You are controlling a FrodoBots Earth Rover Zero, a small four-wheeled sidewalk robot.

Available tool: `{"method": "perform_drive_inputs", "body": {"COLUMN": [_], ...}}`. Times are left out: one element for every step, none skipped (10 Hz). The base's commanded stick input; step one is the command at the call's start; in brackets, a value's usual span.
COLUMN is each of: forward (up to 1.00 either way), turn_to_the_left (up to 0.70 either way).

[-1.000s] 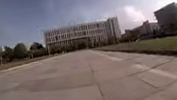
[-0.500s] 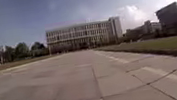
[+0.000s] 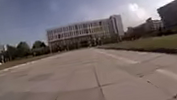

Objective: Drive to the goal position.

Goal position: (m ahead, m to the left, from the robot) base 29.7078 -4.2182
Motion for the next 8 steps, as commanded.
{"method": "perform_drive_inputs", "body": {"forward": [1.00,1.00,1.00,1.00,1.00,1.00,1.00,1.00], "turn_to_the_left": [0.04,0.04,0.04,0.04,0.04,0.04,0.04,0.04]}}
